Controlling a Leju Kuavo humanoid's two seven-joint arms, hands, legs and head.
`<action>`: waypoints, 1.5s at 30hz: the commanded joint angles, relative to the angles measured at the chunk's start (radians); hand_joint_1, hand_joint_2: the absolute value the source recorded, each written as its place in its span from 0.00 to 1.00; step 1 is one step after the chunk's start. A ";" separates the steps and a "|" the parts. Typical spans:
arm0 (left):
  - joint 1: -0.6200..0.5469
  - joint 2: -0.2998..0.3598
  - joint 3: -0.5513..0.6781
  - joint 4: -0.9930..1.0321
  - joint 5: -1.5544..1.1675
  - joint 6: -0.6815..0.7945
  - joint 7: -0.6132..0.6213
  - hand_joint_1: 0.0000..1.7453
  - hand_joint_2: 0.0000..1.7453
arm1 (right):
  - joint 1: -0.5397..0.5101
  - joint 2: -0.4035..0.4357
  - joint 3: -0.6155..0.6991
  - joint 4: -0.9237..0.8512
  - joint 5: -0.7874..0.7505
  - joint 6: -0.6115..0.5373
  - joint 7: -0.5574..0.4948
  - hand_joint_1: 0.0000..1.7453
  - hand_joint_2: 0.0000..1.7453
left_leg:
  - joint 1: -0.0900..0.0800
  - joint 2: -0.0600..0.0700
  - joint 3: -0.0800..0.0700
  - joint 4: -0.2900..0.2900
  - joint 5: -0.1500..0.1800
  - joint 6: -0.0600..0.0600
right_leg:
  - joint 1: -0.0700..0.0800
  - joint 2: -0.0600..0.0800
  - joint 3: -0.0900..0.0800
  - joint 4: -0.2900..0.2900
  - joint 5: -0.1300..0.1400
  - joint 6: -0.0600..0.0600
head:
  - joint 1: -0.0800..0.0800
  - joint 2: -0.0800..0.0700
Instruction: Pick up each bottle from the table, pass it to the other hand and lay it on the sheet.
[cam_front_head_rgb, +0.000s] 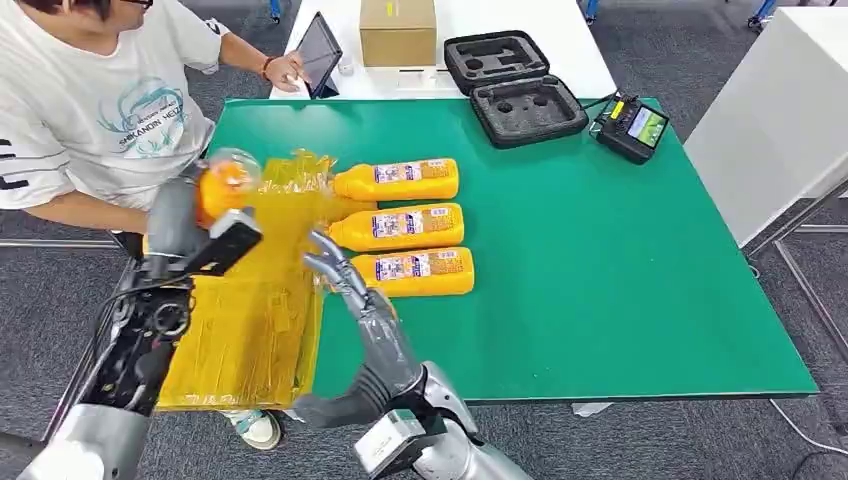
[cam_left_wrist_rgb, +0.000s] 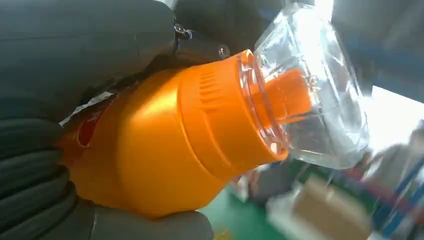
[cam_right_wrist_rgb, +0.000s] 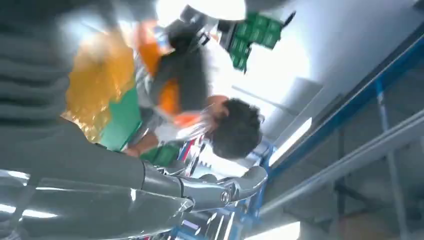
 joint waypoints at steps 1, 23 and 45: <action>-0.200 0.044 -0.230 0.473 -0.118 -0.077 0.036 1.00 1.00 | -0.052 0.004 0.033 0.120 -0.007 0.032 0.001 0.00 1.00 | 0.001 -0.001 0.006 -0.001 -0.001 -0.001 | 0.001 0.000 0.006 -0.001 -0.002 -0.001 | 0.000 0.000; -0.271 0.038 -0.311 0.640 -0.190 -0.152 0.074 1.00 1.00 | -0.003 0.001 -0.018 0.103 -0.008 0.101 0.001 0.00 1.00 | 0.001 0.001 0.005 0.000 -0.003 -0.001 | 0.001 0.001 0.006 -0.001 -0.002 -0.001 | 0.000 0.000; -0.277 0.070 -0.297 0.757 -0.209 -0.322 0.116 1.00 1.00 | -0.018 0.010 -0.011 0.149 -0.003 0.122 0.001 0.00 1.00 | 0.001 0.002 0.004 -0.001 -0.002 -0.001 | 0.001 0.003 0.004 -0.001 -0.001 -0.001 | 0.000 0.000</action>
